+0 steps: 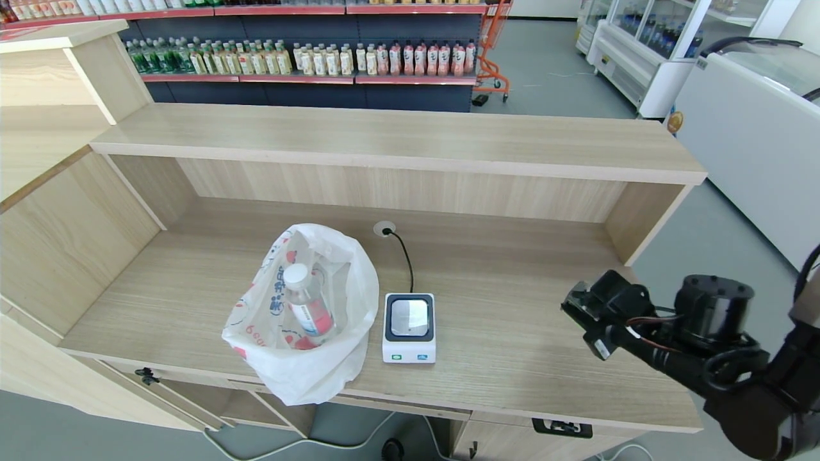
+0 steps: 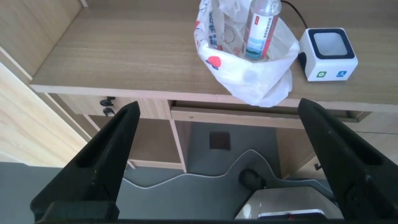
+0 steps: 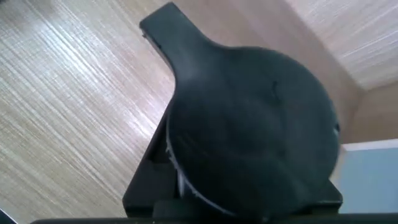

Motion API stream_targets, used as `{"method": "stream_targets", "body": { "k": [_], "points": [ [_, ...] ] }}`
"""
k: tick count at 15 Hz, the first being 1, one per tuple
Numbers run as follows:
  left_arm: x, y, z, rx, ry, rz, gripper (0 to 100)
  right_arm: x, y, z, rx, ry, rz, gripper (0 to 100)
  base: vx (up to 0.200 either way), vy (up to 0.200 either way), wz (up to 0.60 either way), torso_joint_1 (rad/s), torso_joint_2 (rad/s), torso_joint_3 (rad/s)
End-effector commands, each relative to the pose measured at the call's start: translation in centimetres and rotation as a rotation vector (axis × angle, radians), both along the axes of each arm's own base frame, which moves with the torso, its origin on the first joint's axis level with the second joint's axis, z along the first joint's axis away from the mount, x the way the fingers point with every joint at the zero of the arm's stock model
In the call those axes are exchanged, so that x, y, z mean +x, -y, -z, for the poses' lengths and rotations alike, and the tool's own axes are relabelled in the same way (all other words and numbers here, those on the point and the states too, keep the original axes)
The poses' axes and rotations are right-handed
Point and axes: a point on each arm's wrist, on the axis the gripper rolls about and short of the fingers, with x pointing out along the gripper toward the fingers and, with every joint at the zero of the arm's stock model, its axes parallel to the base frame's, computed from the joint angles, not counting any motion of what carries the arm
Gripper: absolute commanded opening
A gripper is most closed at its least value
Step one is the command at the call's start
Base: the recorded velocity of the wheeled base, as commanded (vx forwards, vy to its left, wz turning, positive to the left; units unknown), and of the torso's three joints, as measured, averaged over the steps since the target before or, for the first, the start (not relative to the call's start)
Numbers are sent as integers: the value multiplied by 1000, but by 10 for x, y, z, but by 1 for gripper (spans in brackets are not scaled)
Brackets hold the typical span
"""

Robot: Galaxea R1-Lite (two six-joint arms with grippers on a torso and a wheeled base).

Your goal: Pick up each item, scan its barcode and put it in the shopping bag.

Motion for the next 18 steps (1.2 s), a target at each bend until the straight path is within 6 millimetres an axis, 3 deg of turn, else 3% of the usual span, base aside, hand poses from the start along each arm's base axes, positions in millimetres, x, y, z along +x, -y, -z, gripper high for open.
{"method": "stream_targets", "body": {
  "k": [1, 2, 4, 7, 11, 13, 15, 18],
  "points": [
    [0, 0, 0, 1, 0, 0, 100, -33, 16, -45, -134, 246, -14, 0, 0, 0, 0, 0, 0, 0],
    [0, 0, 0, 0, 0, 0, 100, -39, 15, -57, -175, 308, -58, 0, 0, 0, 0, 0, 0, 0],
    [0, 0, 0, 0, 0, 0, 100, -62, 1, -84, -332, 539, -355, 0, 0, 0, 0, 0, 0, 0],
    [0, 0, 0, 0, 0, 0, 100, -74, -23, -88, -533, 797, -677, 0, 0, 0, 0, 0, 0, 0],
    [0, 0, 0, 0, 0, 0, 100, -102, -28, -124, -827, 1255, -607, 0, 0, 0, 0, 0, 0, 0],
    [0, 0, 0, 1, 0, 0, 100, -123, -54, -127, -874, 1486, -686, 0, 0, 0, 0, 0, 0, 0],
    [0, 0, 0, 1, 0, 0, 100, -141, -58, -136, -895, 1607, -671, 0, 0, 0, 0, 0, 0, 0],
    [0, 0, 0, 0, 0, 0, 100, -153, -53, -141, -922, 1618, -699, 0, 0, 0, 0, 0, 0, 0]
  ]
}}
